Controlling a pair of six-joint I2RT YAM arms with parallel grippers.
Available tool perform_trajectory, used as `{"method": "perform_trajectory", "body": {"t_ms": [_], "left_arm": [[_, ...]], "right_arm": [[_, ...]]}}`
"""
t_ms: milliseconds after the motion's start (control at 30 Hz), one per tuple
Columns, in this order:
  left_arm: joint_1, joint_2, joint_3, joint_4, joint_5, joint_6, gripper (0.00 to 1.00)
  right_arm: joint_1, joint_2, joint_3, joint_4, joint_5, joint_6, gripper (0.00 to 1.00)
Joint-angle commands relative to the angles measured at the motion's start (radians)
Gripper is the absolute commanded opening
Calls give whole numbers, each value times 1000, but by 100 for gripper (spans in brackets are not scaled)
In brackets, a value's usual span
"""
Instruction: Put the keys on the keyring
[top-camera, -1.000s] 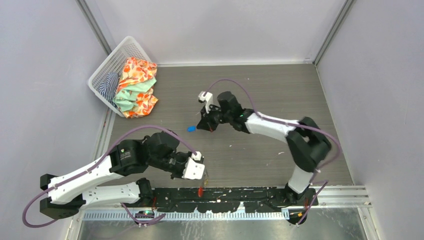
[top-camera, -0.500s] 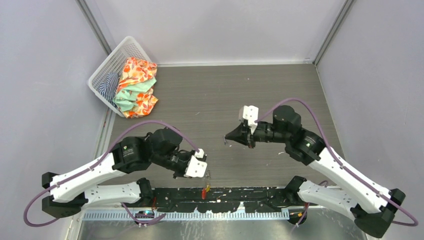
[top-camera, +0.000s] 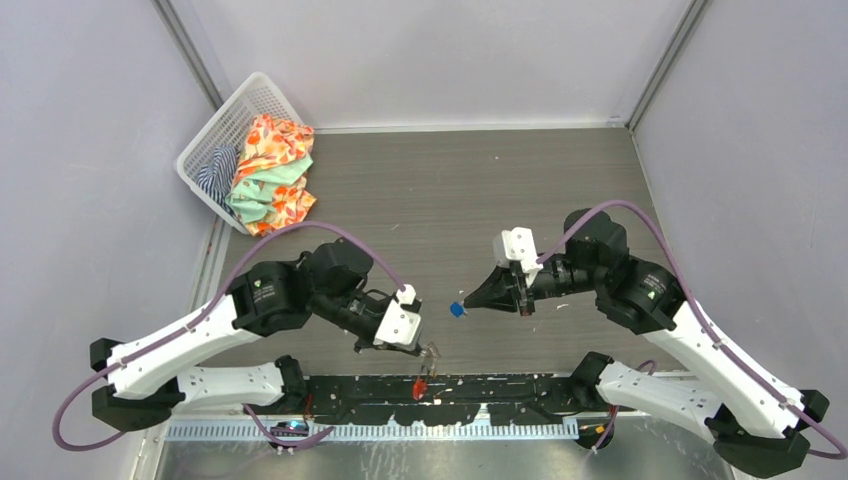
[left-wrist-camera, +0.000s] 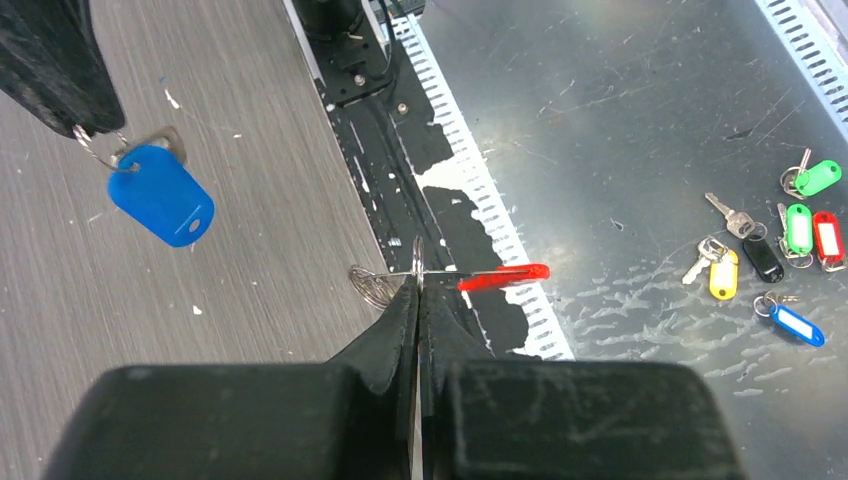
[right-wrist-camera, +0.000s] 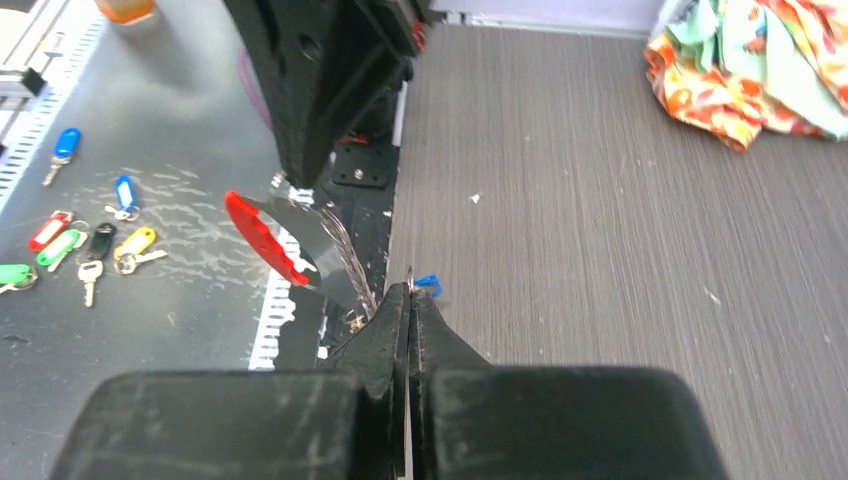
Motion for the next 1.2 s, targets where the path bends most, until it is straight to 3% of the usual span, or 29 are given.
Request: {"method": "perform_trajectory", "body": {"t_ms": [0,267,567,967,1167], "left_arm": [[6,47,82,10,67,24,0],[6,161,192,-118,68,200,0],[0,216,233,-129,39,270,0],[-2,146,155,12,-6,200,0],[-2,125,136,26,0,189,0]], "right_arm": [[41,32,83,-40,-68,-57,1],[111,95,182,-232,-37,-233,1],[189,134,206,-265,8,-244,1],[222,126,99,-36,61,-140,1],[225,135,85,2,62,-113,1]]}}
